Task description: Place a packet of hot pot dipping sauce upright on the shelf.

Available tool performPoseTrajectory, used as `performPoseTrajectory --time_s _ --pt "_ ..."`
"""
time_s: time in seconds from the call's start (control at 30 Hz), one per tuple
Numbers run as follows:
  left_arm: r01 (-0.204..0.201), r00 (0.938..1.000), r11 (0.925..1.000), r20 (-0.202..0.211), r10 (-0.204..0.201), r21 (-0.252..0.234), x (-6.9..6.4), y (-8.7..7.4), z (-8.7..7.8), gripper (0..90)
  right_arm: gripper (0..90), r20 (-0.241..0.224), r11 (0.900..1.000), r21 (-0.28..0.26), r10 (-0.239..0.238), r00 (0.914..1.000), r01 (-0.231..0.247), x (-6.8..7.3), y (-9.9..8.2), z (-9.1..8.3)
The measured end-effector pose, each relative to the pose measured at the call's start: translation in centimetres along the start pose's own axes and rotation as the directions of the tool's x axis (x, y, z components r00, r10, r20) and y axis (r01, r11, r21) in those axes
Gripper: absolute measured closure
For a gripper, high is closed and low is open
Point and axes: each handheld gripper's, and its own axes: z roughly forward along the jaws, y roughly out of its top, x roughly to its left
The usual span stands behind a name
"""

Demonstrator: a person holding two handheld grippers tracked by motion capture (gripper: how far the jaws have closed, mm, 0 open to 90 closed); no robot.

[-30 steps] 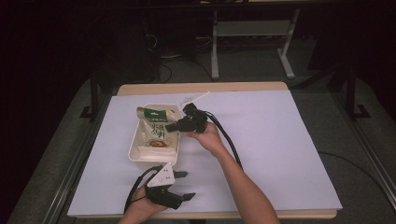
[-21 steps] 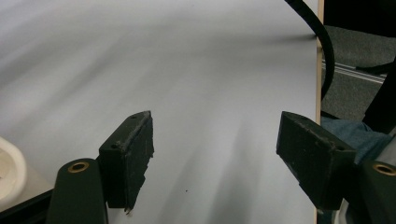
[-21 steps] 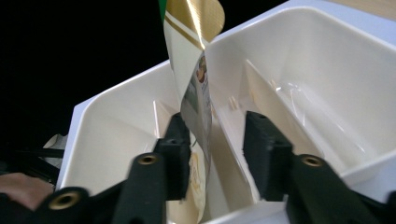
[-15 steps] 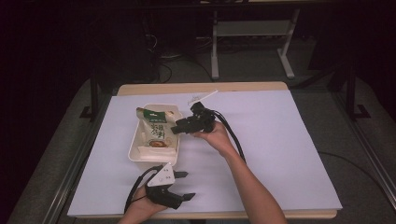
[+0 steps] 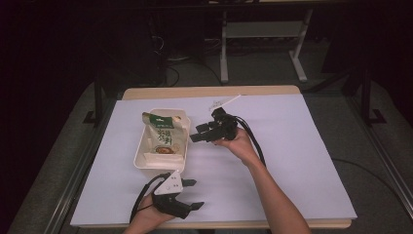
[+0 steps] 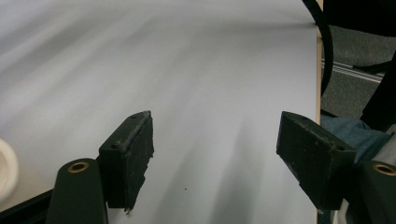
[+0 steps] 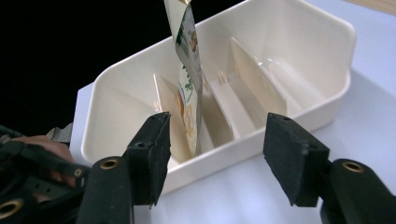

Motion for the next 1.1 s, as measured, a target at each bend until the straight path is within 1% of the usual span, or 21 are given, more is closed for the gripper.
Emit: performPoseTrajectory --time_s 0.17,0.27,0.33,0.47,0.6,0.73,0.83,1.1 --pt "0.0 1.0 1.0 0.001 0.0 0.0 0.0 0.0 0.1 26.9 39.6 0.019 1.0 -0.005 0.008 0.9998 -0.007 0.0 -0.6 -1.4" --pt "-0.006 1.0 1.0 0.002 0.006 0.004 0.0 0.0 0.1 26.8 39.5 0.029 1.0 -0.008 0.004 0.9996 -0.004 0.1 -1.0 -2.0" --pt "-0.004 1.0 1.0 0.002 0.004 0.001 -0.2 0.1 0.1 26.8 38.7 0.037 1.0 -0.001 0.005 0.9993 -0.005 0.1 -1.2 -2.4" --pt "-0.016 0.9999 0.9998 0.006 0.016 0.007 -0.3 0.1 0.2 26.7 38.0 0.044 1.0 0.002 0.008 0.999 -0.008 0.2 -1.7 -3.3" --pt "-0.013 0.9999 0.9999 0.007 0.013 0.007 -0.4 0.1 0.3 26.7 37.6 0.052 0.9999 0.006 0.014 0.9986 -0.014 0.3 -2.4 -4.1" --pt "-0.011 0.9999 0.9999 0.006 0.011 0.01 -0.3 0.0 0.2 26.5 37.6 0.072 0.9999 0.009 0.013 0.9973 -0.014 0.4 -3.1 -5.0" --pt "-0.007 1.0 0.9999 0.006 0.007 0.008 -0.2 0.0 0.2 26.4 37.4 0.072 0.9997 0.008 0.024 0.9971 -0.025 0.4 -3.5 -5.8" --pt "-0.01 0.9999 0.9999 0.007 0.01 0.008 -0.3 0.0 0.2 26.3 36.6 0.106 0.9994 0.003 0.033 0.9938 -0.034 0.6 -4.9 -7.9"
